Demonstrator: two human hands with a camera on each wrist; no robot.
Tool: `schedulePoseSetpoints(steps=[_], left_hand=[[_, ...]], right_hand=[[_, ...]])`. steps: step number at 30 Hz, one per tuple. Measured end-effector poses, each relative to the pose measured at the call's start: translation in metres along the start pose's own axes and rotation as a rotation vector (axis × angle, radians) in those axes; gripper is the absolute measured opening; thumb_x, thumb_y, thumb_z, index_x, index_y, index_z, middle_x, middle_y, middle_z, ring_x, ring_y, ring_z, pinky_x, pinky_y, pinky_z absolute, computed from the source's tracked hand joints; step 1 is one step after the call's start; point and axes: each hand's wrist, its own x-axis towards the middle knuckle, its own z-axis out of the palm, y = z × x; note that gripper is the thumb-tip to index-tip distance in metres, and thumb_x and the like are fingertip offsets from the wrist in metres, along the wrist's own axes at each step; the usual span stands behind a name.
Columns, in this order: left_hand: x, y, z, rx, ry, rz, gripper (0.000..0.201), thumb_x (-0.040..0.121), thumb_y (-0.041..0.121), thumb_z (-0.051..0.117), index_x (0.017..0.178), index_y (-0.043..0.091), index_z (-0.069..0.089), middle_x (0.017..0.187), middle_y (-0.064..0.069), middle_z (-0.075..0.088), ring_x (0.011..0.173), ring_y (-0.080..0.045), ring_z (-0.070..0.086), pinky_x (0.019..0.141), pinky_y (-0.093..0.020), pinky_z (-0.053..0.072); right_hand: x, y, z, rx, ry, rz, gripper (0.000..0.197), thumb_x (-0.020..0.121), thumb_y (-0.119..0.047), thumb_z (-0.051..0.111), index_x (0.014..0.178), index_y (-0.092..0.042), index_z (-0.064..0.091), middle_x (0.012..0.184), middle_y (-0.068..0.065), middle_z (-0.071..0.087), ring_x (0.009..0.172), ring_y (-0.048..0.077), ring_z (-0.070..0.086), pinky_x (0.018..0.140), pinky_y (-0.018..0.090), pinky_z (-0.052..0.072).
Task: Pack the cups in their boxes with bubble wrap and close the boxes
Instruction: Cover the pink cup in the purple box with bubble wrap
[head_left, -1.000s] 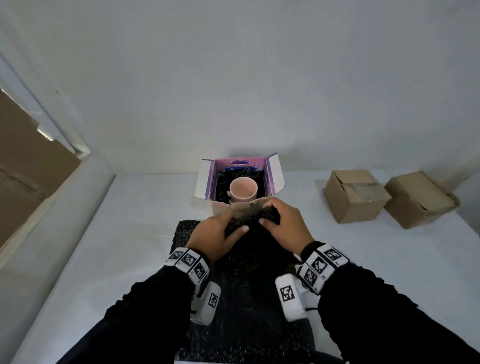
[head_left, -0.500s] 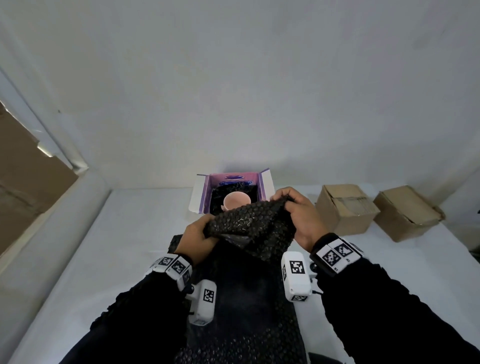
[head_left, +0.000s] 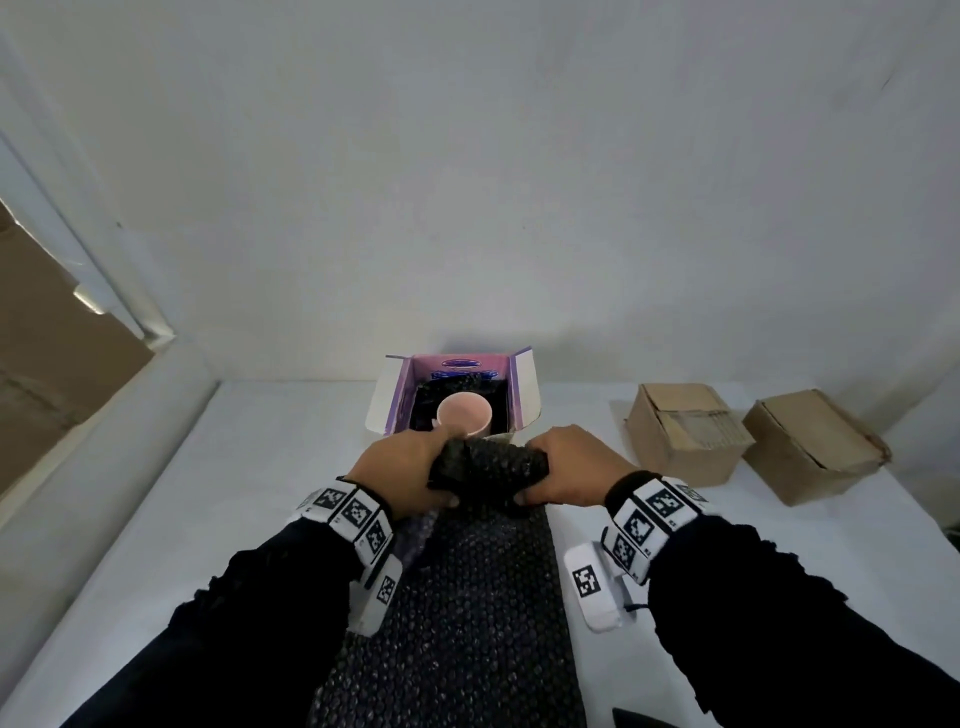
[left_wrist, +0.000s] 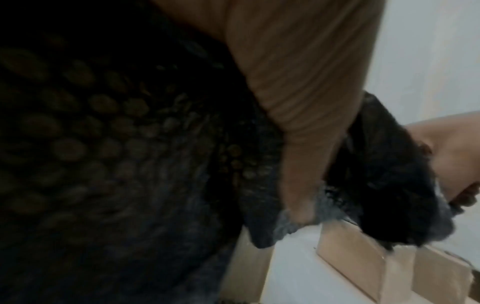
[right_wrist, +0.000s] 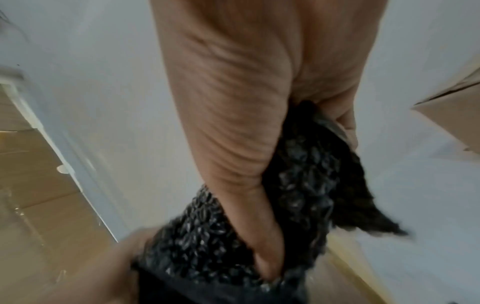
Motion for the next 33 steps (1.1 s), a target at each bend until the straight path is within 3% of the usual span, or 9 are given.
schedulePoseSetpoints(steps=[3,7,13,16,18,21,24,29,33], left_hand=[[0.001,-0.004,0.005,-0.008,-0.018,-0.024,0.033,0.081,0.04,0.058,0.109,0.024,0.063,0.103,-0.004,0.06,0.097,-0.026,0.06,0.077,-0.033,0.047],[-0.007,-0.015,0.011,-0.283,-0.008,-0.111,0.046,0.071,0.06,0.046,0.098,0.027,0.064,0.088,-0.001,0.066,0.084,-0.02,0.061,0.08,-0.035,0.047],[-0.012,-0.013,0.014,-0.632,0.184,-0.122,0.025,0.085,0.024,0.065,0.095,0.018,0.043,0.073,0.003,0.057,0.064,-0.011,0.052,0.062,-0.031,0.041],[-0.01,-0.019,0.004,-0.823,0.285,-0.135,0.031,0.082,0.049,0.055,0.099,0.025,0.045,0.082,0.0,0.063,0.076,-0.015,0.06,0.075,-0.032,0.047],[-0.004,-0.025,-0.007,-0.962,0.323,-0.138,0.027,0.084,0.042,0.047,0.108,0.032,0.051,0.098,0.001,0.065,0.092,-0.015,0.062,0.087,-0.036,0.045],[0.012,-0.038,-0.026,-0.815,0.498,-0.065,0.038,0.083,0.018,0.042,0.117,0.029,0.055,0.113,0.0,0.058,0.106,-0.01,0.055,0.095,-0.029,0.041],[0.034,-0.043,-0.036,-0.471,0.619,-0.026,0.041,0.08,0.004,0.052,0.113,0.028,0.057,0.1,0.002,0.048,0.087,-0.012,0.053,0.079,-0.028,0.044],[0.055,-0.039,-0.013,-0.181,0.469,0.135,0.039,0.073,-0.003,0.062,0.106,0.017,0.067,0.099,-0.006,0.055,0.077,-0.027,0.06,0.065,-0.035,0.052],[0.057,-0.044,0.021,-0.217,0.124,0.167,0.042,0.079,0.012,0.056,0.12,0.02,0.063,0.111,-0.003,0.057,0.091,-0.026,0.062,0.078,-0.039,0.054]], right_hand=[[0.007,0.003,-0.008,-0.112,0.094,-0.017,0.015,0.073,-0.024,0.073,0.069,-0.025,0.059,0.077,0.0,0.059,0.083,0.022,0.055,0.062,0.031,0.044],[0.012,0.022,-0.02,-0.064,0.288,-0.056,0.023,0.077,-0.019,0.07,0.099,-0.024,0.066,0.11,0.001,0.045,0.103,0.021,0.035,0.085,0.032,0.041],[0.02,0.037,-0.036,0.156,0.436,-0.093,0.038,0.074,0.001,0.063,0.097,-0.027,0.05,0.102,0.002,0.053,0.088,0.023,0.055,0.073,0.036,0.049],[0.034,0.036,-0.04,0.211,0.504,-0.097,0.038,0.075,0.009,0.058,0.095,-0.023,0.051,0.101,0.003,0.046,0.086,0.021,0.053,0.069,0.022,0.041],[0.047,0.033,-0.042,0.197,0.554,-0.148,0.037,0.074,0.012,0.056,0.092,-0.02,0.058,0.101,0.002,0.042,0.088,0.021,0.051,0.077,0.025,0.041],[0.068,0.029,-0.047,0.091,0.64,-0.181,0.042,0.07,0.019,0.052,0.085,-0.019,0.064,0.102,0.0,0.041,0.093,0.024,0.043,0.081,0.031,0.039],[0.086,0.021,-0.053,-0.052,0.665,-0.193,0.042,0.068,0.021,0.052,0.079,-0.017,0.066,0.103,0.005,0.044,0.094,0.023,0.037,0.076,0.034,0.04],[0.108,0.02,-0.05,-0.189,0.485,-0.222,0.02,0.066,-0.003,0.064,0.08,-0.016,0.066,0.1,0.004,0.044,0.092,0.025,0.036,0.074,0.04,0.043],[0.121,0.023,-0.034,-0.234,0.296,-0.248,0.037,0.067,-0.042,0.045,0.087,-0.019,0.065,0.099,-0.001,0.041,0.092,0.021,0.032,0.077,0.034,0.035]])
